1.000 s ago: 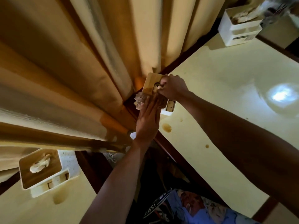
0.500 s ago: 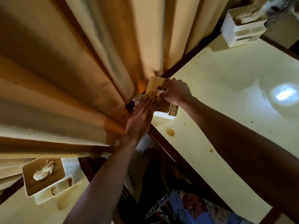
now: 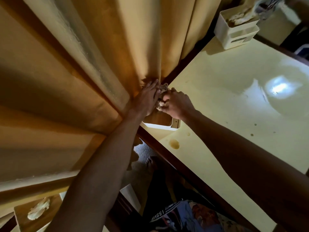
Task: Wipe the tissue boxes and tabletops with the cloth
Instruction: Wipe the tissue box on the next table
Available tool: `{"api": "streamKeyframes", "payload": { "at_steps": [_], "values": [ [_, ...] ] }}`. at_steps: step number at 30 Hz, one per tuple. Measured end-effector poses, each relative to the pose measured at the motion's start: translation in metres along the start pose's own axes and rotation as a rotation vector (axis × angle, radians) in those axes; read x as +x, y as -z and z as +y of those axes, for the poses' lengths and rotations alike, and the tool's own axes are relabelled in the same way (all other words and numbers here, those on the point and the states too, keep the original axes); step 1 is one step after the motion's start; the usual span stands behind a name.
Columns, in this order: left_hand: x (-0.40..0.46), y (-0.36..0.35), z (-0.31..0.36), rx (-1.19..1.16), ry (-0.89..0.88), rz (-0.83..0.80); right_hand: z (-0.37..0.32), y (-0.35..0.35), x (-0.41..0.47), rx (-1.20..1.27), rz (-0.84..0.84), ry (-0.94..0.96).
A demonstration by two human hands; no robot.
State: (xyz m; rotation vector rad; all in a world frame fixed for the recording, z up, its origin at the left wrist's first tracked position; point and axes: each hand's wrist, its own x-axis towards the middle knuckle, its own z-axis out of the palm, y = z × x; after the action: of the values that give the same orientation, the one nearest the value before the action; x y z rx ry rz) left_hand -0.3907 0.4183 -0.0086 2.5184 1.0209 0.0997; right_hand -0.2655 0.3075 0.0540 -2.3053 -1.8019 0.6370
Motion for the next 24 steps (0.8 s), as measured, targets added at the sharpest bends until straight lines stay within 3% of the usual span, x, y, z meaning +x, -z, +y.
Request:
{"api": "streamKeyframes", "payload": {
  "at_steps": [6,10,17,20,24],
  "values": [
    [-0.048,-0.011,-0.01,-0.087,-0.105,0.128,0.0,-0.003,0.005,0.001,-0.021,-0.029],
    [-0.112,-0.029,-0.006,-0.195,-0.027,0.209,0.001,-0.005,0.007,0.019,-0.024,-0.045],
    [-0.167,-0.031,0.02,-0.149,0.028,0.246,-0.001,-0.004,0.002,0.009,-0.032,-0.061],
    [-0.18,-0.024,0.032,-0.125,0.158,0.193,-0.002,-0.006,0.001,0.024,-0.049,-0.078],
    [-0.2,-0.011,0.046,-0.423,0.49,0.204,-0.004,-0.021,-0.004,-0.06,-0.005,-0.005]
  ]
}}
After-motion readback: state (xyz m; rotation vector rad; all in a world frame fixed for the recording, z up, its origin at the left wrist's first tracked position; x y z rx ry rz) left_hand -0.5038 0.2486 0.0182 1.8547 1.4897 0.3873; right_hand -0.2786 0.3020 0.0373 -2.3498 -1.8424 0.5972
